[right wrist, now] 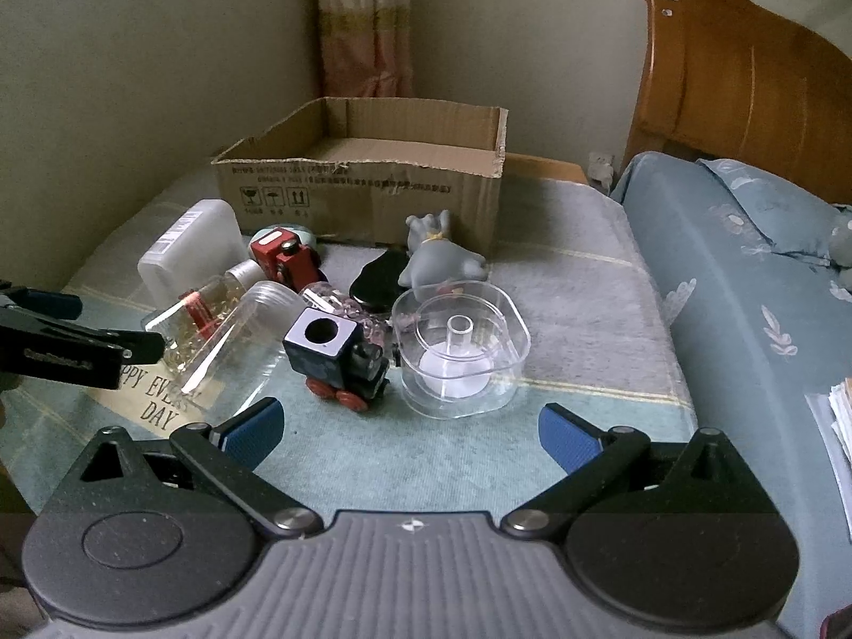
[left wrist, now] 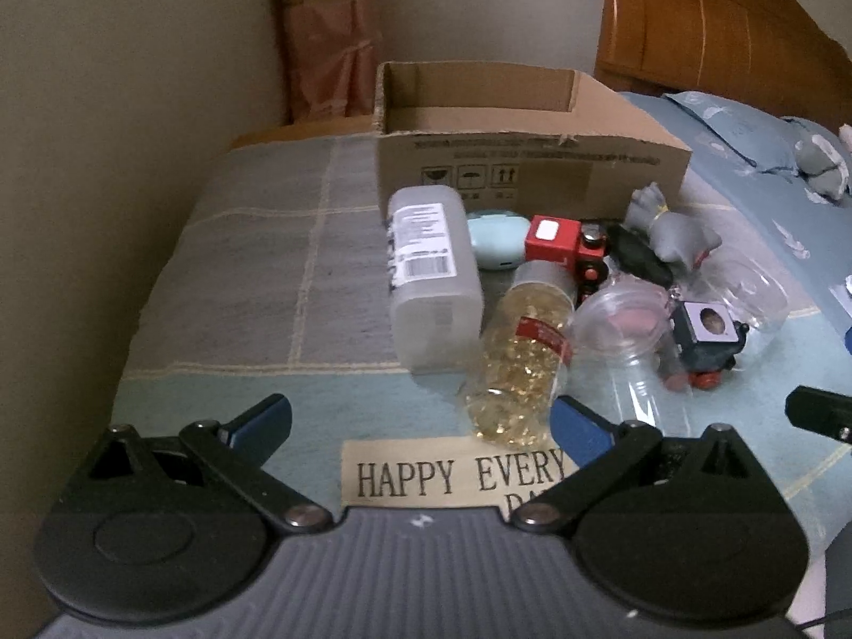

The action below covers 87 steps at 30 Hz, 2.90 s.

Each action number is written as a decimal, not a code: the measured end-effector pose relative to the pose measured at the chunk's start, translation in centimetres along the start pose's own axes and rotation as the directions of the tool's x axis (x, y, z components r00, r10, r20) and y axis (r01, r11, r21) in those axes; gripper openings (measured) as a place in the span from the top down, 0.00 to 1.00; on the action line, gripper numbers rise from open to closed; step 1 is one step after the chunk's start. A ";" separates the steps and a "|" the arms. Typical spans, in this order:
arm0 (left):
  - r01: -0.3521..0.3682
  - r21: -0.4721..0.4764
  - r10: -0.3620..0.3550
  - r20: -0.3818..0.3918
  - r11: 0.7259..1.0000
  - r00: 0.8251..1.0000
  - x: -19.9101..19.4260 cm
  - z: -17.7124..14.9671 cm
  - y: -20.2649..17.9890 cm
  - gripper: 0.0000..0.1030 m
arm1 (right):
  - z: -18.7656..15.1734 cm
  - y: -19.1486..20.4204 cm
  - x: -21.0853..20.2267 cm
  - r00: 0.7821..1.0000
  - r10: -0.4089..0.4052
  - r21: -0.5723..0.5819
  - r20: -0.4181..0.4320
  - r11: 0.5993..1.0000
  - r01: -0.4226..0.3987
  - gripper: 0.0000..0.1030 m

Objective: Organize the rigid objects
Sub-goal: 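Reach the left tool to the white plastic container while the right tool approaches the clear round container, then close the left tool on the white container while the right tool grasps the clear round container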

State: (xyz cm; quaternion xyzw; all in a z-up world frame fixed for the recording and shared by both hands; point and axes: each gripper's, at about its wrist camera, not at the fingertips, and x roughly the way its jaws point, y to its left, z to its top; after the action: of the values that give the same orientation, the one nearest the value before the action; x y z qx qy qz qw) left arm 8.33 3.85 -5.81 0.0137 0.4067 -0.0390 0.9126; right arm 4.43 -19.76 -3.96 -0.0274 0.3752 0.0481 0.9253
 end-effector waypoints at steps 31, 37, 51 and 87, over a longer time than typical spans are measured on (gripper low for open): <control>-0.051 -0.007 0.051 0.032 0.999 0.998 4.3 5.2 5.0 0.01 | 1.2 -2.6 3.8 0.998 -0.040 0.007 -0.053 0.999 0.041 0.00; -0.027 0.023 0.027 -0.002 0.999 1.000 5.6 4.3 3.6 0.01 | -0.1 -4.0 5.8 0.993 -0.069 -0.017 -0.095 0.998 0.068 0.00; 0.018 -0.043 -0.020 -0.057 0.999 0.998 8.1 3.8 4.2 0.01 | -0.5 -5.5 8.3 0.999 0.044 -0.066 -0.007 0.997 -0.044 0.00; 0.035 0.016 -0.035 -0.026 0.999 0.999 8.1 4.5 4.3 0.26 | 2.6 -5.1 10.1 0.998 0.042 -0.222 -0.055 0.974 -0.053 0.09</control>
State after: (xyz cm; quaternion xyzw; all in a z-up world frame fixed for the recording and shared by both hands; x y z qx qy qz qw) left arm 17.41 7.35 -8.88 0.0145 0.4182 -0.0582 0.9064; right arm 14.01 -23.92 -9.01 -0.1234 0.3908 0.1113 0.9054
